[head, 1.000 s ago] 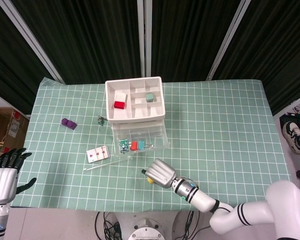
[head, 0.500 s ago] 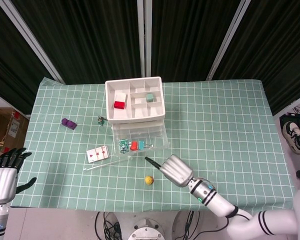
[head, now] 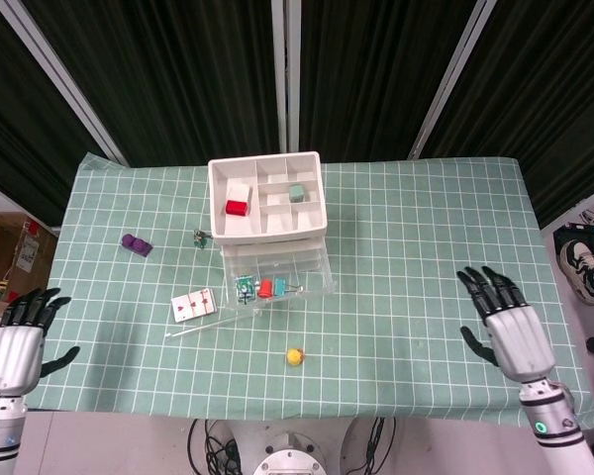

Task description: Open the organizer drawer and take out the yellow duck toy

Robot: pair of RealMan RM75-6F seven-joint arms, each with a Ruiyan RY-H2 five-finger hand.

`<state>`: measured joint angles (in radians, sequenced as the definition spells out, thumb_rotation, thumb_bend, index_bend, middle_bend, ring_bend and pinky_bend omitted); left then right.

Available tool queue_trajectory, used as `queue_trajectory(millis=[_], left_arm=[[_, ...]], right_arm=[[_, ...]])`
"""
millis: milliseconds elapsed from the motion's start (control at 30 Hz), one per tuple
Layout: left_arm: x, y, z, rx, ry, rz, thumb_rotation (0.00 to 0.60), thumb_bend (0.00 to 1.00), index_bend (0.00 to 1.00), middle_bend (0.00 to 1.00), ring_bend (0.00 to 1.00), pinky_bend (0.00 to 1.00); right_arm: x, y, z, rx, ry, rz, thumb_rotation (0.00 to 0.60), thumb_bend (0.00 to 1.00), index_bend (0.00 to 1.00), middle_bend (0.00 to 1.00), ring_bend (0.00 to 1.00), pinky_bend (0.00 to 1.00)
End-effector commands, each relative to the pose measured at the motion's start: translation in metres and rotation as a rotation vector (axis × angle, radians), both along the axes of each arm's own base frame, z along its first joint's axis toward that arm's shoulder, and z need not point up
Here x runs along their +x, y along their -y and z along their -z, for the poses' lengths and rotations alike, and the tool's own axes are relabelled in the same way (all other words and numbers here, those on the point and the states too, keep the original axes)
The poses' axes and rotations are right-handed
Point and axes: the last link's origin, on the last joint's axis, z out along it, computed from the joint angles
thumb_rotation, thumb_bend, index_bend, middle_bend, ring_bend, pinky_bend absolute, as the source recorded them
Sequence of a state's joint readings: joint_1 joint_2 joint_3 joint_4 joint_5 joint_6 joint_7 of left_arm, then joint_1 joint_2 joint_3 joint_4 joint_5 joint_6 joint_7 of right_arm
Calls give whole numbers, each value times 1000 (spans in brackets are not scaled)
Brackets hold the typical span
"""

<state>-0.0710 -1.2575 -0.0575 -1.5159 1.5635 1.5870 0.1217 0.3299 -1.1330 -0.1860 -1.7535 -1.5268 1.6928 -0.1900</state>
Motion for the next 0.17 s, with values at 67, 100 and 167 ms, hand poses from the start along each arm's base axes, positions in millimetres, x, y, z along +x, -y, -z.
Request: queue_trajectory(millis=[67,100,167], left_arm=[[4,1,0,-9,10,3,600,90,244,178,129,178],[5,1,0,-10,12,2,600,90,244,178,129,178],[6,1,0,-12,13,-1,600,90,244,178,129,178]], right_arm=[[-31,-21,-23,-69,23,75,600,199,0,0,0,0],[-34,-24,-25,-72,30,86,600,199,0,0,0,0],[-40,-29,-26,-68,45,107,600,200,0,0,0,0]])
